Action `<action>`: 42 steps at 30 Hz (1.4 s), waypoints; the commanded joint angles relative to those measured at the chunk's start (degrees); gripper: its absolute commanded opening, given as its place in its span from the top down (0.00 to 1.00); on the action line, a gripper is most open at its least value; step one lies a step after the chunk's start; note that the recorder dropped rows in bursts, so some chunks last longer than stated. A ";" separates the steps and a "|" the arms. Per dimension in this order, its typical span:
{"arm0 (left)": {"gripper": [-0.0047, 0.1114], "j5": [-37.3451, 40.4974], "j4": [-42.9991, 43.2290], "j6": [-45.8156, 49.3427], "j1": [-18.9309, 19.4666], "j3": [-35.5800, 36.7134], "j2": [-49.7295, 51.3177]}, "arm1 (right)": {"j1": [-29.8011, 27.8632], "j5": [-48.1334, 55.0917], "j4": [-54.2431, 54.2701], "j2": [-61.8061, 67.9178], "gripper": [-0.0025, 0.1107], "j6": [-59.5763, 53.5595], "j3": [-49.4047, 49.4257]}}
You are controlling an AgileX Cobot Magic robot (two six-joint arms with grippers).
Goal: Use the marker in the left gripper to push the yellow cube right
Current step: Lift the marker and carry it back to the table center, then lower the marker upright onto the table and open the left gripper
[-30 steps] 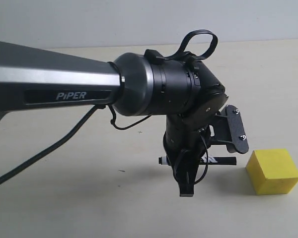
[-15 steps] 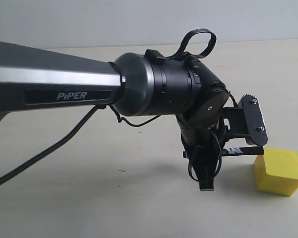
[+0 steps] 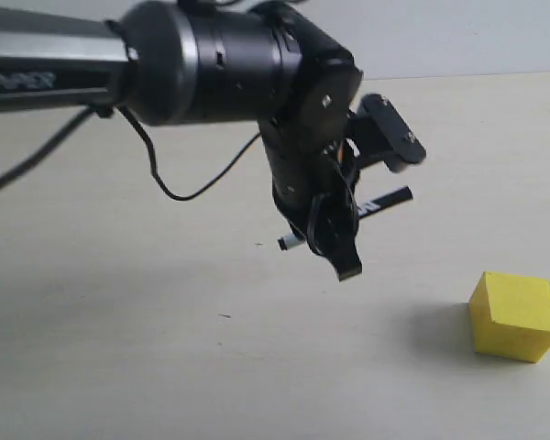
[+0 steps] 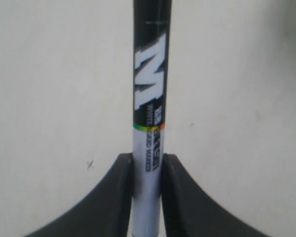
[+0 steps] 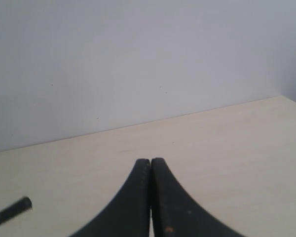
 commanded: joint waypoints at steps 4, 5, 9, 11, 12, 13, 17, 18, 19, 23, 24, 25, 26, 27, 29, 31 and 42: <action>0.96 -2.16 2.89 -20.09 5.54 6.12 -9.69 | -0.37 -0.30 -0.03 -0.35 0.98 -0.26 0.26; 0.96 -3.96 4.15 -23.68 5.95 7.68 -10.78 | -0.37 -0.30 -0.03 -0.35 0.98 -0.26 0.26; 0.96 -14.94 9.08 -42.33 7.00 16.03 -14.66 | -0.37 -0.30 -0.03 -0.35 0.98 -0.26 0.26; 0.96 -14.58 7.06 -42.21 6.32 17.14 -14.04 | -0.37 -0.30 -0.03 -0.35 0.98 -0.26 0.26; 0.96 -13.56 6.21 -41.80 6.20 17.15 -13.78 | -0.37 -0.30 -0.03 -0.35 0.98 -0.26 0.26; 0.96 -11.36 3.27 -42.16 5.82 17.15 -13.41 | -0.37 -0.30 -0.03 -0.35 0.98 -0.26 0.26; 0.96 -10.15 -2.65 -54.16 8.60 17.05 -9.99 | -0.37 -0.30 -0.03 -0.35 0.98 -0.26 0.26; 0.96 -9.52 -3.08 -55.30 8.60 17.05 -8.71 | -0.37 -0.30 -0.03 -0.35 0.98 -0.26 0.26; 0.96 -9.40 -3.08 -56.34 8.60 17.05 -7.62 | -0.37 -0.30 -0.03 -0.35 0.98 -0.26 0.26; 0.96 -7.01 -5.83 -59.77 9.68 14.99 -2.46 | -0.37 -0.30 -0.03 -0.35 0.98 -0.26 0.26; 0.96 -6.88 -6.85 -59.36 9.96 14.20 -1.29 | -0.37 -0.30 -0.03 -0.35 0.98 -0.26 0.26; 0.96 -6.88 -7.60 -58.75 10.20 13.66 -0.73 | -0.37 -0.30 -0.03 -0.35 0.98 -0.26 0.26; 0.96 -6.78 -8.57 -58.05 10.28 13.06 -0.15 | -0.37 -0.30 -0.03 -0.35 0.98 -0.26 0.26; 0.96 -6.79 -9.48 -57.18 10.28 12.57 0.29 | -0.37 -0.30 -0.03 -0.35 0.98 -0.26 0.26; 0.96 -6.79 -11.12 -55.54 10.28 11.95 1.08 | -0.37 -0.30 -0.03 -0.35 0.98 -0.26 0.26; 0.96 -6.79 -12.61 -54.16 10.28 11.40 1.68 | -0.37 -0.30 -0.03 -0.35 0.98 -0.26 0.26; 0.96 -5.52 -13.52 -53.66 10.28 10.67 4.30 | -0.37 -0.30 -0.03 -0.35 0.98 -0.26 0.26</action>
